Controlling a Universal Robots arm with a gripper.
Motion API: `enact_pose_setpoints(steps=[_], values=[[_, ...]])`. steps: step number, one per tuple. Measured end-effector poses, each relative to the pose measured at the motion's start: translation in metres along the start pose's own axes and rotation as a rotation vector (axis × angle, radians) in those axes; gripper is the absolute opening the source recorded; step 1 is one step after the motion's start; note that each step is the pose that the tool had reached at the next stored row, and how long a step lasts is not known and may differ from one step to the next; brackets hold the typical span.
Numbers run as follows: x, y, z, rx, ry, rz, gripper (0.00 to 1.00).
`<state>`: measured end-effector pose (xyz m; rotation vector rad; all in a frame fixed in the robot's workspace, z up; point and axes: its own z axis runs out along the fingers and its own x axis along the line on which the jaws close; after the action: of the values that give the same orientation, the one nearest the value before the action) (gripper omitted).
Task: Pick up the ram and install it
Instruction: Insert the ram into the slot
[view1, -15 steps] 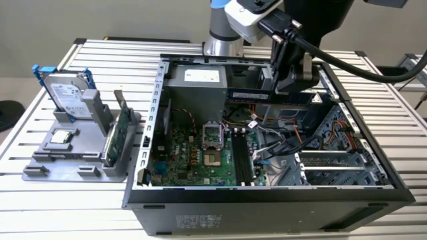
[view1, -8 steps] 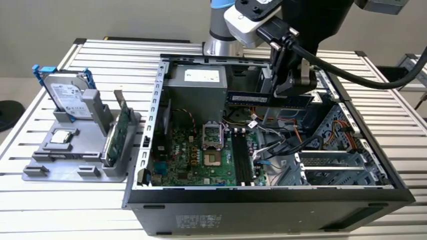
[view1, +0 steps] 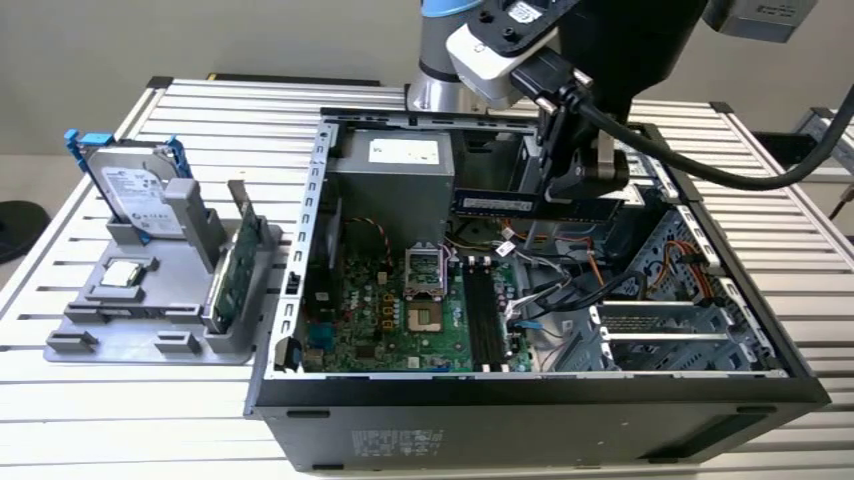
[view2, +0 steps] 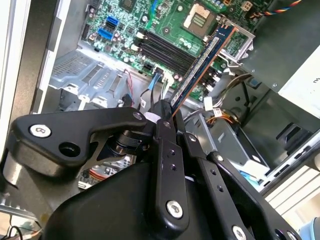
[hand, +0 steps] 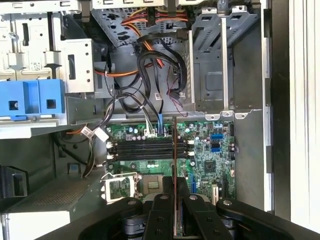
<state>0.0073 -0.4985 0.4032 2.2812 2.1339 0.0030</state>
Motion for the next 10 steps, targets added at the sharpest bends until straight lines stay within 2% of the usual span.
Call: enact_pose_setpoints(steps=[10], values=[[0.0018,0.0005,0.0076,-0.001,-0.0011,0.0,0.0]])
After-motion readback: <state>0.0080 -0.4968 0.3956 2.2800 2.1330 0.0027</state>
